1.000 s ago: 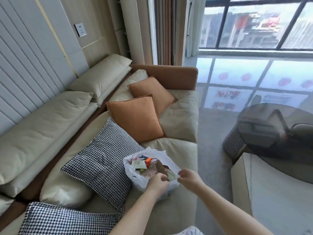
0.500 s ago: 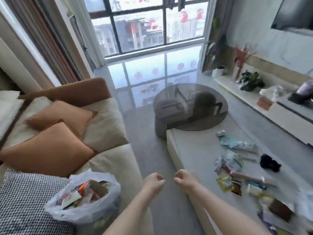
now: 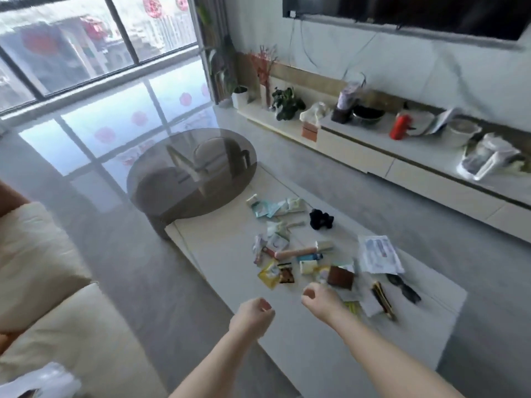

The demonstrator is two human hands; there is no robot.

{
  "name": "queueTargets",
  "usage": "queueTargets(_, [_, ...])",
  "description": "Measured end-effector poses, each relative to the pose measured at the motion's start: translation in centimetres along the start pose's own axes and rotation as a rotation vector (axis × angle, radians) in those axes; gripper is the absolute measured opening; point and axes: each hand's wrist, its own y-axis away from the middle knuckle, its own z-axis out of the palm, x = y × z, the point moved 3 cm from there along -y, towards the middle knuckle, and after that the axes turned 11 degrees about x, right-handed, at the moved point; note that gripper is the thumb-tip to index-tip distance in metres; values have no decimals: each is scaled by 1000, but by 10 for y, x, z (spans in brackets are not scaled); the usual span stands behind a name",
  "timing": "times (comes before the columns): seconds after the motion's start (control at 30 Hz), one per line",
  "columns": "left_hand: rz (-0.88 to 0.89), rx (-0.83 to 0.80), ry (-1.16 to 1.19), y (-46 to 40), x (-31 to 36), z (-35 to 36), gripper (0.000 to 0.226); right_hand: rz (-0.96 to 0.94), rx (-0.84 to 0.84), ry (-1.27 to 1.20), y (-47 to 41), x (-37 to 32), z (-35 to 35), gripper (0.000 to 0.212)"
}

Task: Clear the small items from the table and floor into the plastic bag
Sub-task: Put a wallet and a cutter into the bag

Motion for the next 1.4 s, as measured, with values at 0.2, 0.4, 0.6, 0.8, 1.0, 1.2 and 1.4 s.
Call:
queueTargets(0.2, [107, -113, -131, -4, 67, 68, 28, 175, 72, -58, -9, 94, -52, 16])
queueTargets(0.4, [184, -212, -212, -27, 120, 118, 25, 332, 122, -118, -25, 164, -76, 20])
queueTargets(0.6, [223, -279, -269, -93, 155, 178, 28, 473, 160, -242, -68, 219, -57, 26])
queueTargets(0.8, [48, -299, -60, -171, 151, 254, 39, 631, 210, -444, -131, 281, -7, 29])
queueTargets(1.0, [9, -180, -14, -242, 135, 324, 32, 710, 267, -469, -190, 343, 49, 37])
queueTargets(1.2, [-115, 4, 17, -286, 115, 368, 64, 730, 328, -324, -232, 383, 89, 43])
queueTargets(1.4, [-165, 108, -166, -306, 105, 386, 73, 772, 348, -104, -255, 395, 109, 49])
